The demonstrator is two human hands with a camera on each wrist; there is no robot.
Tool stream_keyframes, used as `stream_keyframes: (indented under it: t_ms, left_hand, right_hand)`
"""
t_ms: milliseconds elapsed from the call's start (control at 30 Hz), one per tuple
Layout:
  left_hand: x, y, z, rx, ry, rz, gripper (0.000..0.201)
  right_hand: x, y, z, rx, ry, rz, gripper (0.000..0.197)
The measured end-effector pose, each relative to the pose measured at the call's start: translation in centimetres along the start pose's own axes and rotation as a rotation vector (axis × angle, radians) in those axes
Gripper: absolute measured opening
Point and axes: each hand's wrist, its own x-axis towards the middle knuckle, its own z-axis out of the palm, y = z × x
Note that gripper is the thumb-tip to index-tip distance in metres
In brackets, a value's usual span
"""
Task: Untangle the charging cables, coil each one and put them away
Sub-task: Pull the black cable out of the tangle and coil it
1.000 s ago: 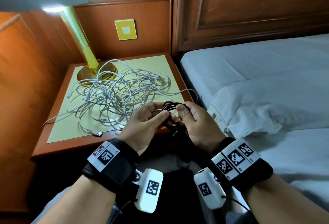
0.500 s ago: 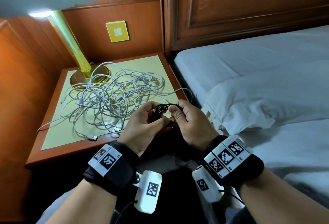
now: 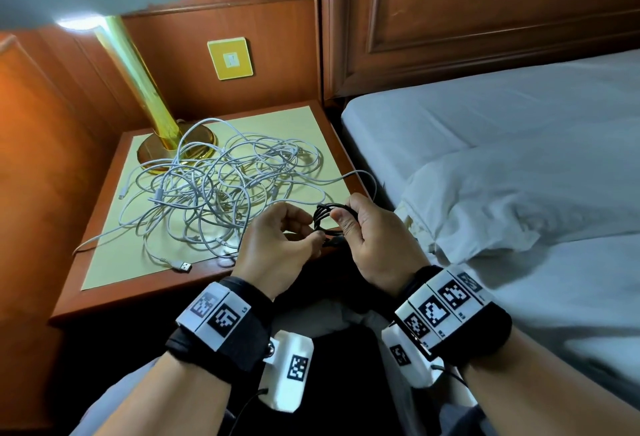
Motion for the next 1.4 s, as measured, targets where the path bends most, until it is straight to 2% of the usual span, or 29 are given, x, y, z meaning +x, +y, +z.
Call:
stream_keyframes:
  t_ms: [167,300,400,500,600,700,767,867,967,1100,1167,1300,1400]
  left_hand:
    - [0.2,0.4,-0.9,-0.089,-0.122,0.002,0.017]
    - [-0.1,0.5,-0.9,-0.152,-0.117,0.010,0.012]
    - [-0.4,0.6,-0.6,-0.121,-0.131,0.001,0.019]
    - [-0.3,0.4,-0.5,-0.146,-0.054,-0.013,0.029]
    - [-0.2,0.6,-0.4,-0.208,-0.053,-0.042,0.041]
    - [-0.6,1.2,-0.1,-0.258,-0.130,-0.073,0.030]
    - [-0.8,1.5,0.0,-0.261,-0.126,-0.084,0.018]
    - [-0.6,1.3,-0.1,-0.291,-0.089,-0.150,0.011]
    - [-0.3,1.1,-0.3,-0.280,-0.078,-0.159,0.008]
    - [0.3,0.0,-0.4,-0.222,-0.036,-0.123,0.014]
    - [0.4,-0.2,-0.2,-0.155,-0.019,-0.077,0.018]
    - [0.3,-0.4,0.3,0.041,-0.023,-0.004,0.019]
    - [0.8,-0.8,0.5,0.074,-0.056,-0.018,0.022]
  right_hand:
    - [0.4,0.8,-0.4,-0.050,0.010,-0.008,0.023]
    - [0.8,1.0,-0.3,0.085,0.024,0.119,0.035]
    - [1.2,0.7,-0.2,0.352,0.010,0.279,0.034]
    - [1.3,0.0,-0.4,0.690,-0.016,0.398,0.034]
    - [1.1,-0.7,-0.8,0.817,-0.065,0.435,0.038]
    - [1.1,-1.2,-0.9,0.882,-0.094,0.465,0.038]
    - [1.2,-1.2,-0.8,0.912,-0.098,0.499,0.036]
    - [1.3,-0.9,-0.9,0.942,-0.110,0.544,0.034]
    - [1.4,-0.5,-0.9,0.876,-0.094,0.524,0.030]
    - [1.3,0.5,-1.1,0.313,-0.082,0.359,0.024]
    - [1.3,0.9,-1.2,0.161,-0.069,0.314,0.025]
    - [1.3,0.8,-1.2,0.199,-0.123,0.398,0.034]
    - [1.5,1.0,-0.9,0.219,-0.134,0.423,0.026]
